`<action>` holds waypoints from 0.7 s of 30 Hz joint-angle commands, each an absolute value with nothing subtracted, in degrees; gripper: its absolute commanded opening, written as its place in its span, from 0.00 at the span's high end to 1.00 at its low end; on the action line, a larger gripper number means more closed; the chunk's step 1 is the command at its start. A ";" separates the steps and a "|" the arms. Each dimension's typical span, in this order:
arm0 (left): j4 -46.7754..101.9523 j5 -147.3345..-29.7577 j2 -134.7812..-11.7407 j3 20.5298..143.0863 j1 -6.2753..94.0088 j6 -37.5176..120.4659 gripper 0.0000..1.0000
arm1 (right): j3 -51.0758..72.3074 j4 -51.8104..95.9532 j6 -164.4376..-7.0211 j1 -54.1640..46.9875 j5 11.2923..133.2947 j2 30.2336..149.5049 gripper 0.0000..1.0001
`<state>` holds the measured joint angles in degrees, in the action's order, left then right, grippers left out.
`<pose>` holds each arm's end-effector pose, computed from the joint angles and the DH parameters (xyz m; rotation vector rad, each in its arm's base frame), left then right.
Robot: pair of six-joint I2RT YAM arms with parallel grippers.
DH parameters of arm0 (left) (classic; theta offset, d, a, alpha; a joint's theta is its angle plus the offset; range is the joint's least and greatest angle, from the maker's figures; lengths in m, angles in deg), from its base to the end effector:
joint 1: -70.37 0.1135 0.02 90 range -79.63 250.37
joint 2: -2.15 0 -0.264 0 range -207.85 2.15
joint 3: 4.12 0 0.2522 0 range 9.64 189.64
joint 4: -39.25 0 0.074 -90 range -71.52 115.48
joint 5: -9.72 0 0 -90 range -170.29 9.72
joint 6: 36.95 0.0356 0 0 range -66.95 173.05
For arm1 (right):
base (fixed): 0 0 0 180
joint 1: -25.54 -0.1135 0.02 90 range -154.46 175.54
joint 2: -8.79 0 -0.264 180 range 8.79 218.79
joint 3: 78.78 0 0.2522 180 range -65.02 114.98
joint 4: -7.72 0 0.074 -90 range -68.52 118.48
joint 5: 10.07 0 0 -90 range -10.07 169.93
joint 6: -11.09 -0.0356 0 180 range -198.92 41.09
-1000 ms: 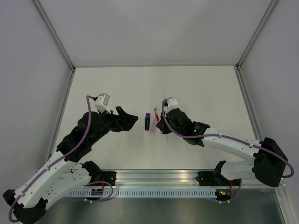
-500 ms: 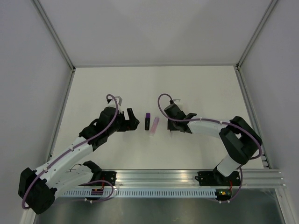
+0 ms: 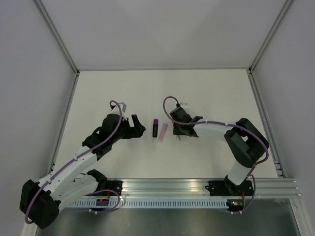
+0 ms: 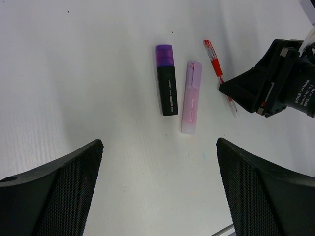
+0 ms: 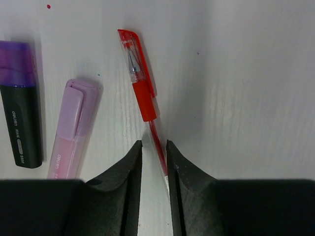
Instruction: Insert the pens into the pen caps
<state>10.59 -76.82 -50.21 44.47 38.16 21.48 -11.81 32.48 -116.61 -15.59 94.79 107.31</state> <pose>0.1728 -0.1063 0.2472 -0.0241 2.1933 -0.5803 0.2577 0.2129 0.1524 0.0240 2.5204 0.2304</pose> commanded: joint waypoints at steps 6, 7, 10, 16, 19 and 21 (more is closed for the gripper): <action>12.74 -75.54 -47.95 43.65 38.55 23.70 0.00 | -5.52 36.67 -114.43 -15.42 93.38 106.70 0.68; 12.91 -75.54 -48.04 43.57 38.55 23.79 0.00 | -4.82 37.38 -113.90 -15.24 93.38 105.65 0.68; 13.09 -75.89 -48.22 43.48 38.55 23.96 0.00 | -2.62 40.01 -111.62 -14.46 92.25 102.93 0.67; 16.07 -80.01 -46.55 41.72 38.55 25.45 0.00 | -1.03 45.20 -106.96 -13.40 91.98 95.90 0.65; 18.71 -85.10 -45.15 40.93 38.55 26.16 0.00 | -3.66 45.21 -105.38 -13.40 91.10 90.37 0.59; 19.94 -87.91 -44.01 40.75 38.55 26.34 0.00 | -10.84 41.53 -105.28 -13.48 88.47 84.07 0.34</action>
<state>14.52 -81.34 -46.13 41.10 38.42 23.54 -4.53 42.69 -107.67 -13.44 91.29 92.10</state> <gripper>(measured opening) 0.993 0.500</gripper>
